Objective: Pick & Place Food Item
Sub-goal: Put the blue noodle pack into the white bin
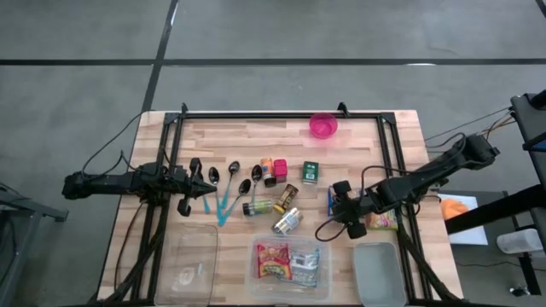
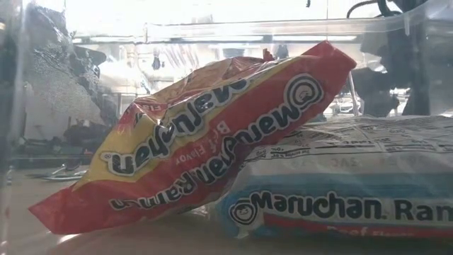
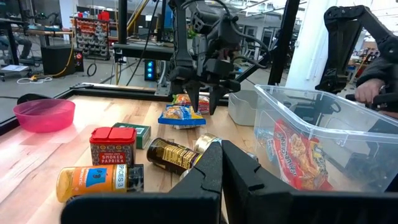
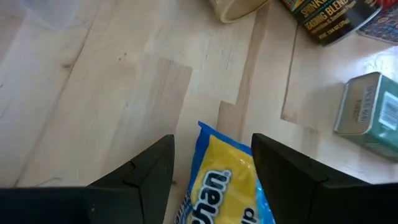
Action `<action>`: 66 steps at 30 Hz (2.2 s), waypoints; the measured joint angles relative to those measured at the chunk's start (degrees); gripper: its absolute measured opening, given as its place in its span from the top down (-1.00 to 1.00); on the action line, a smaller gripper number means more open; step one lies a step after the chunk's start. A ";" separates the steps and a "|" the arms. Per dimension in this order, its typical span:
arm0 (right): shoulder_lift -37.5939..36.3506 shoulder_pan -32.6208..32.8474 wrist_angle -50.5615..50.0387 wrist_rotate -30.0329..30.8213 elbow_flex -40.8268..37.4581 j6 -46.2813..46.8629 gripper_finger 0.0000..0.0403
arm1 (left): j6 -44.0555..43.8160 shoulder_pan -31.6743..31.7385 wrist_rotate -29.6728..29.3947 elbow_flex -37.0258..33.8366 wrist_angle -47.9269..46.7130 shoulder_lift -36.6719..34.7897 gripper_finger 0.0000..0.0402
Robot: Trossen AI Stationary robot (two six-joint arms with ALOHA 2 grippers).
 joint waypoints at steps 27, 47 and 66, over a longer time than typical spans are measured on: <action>0.17 -0.02 5.66 2.17 -6.37 1.32 0.00 | 0.00 0.02 0.00 0.00 0.02 0.00 1.00; 0.17 0.00 5.38 2.17 -6.19 14.21 0.94 | 0.00 0.02 0.00 -0.01 0.00 0.00 1.00; -7.20 -0.04 6.00 8.41 3.81 14.51 0.94 | 0.00 0.02 0.00 0.00 0.02 0.00 1.00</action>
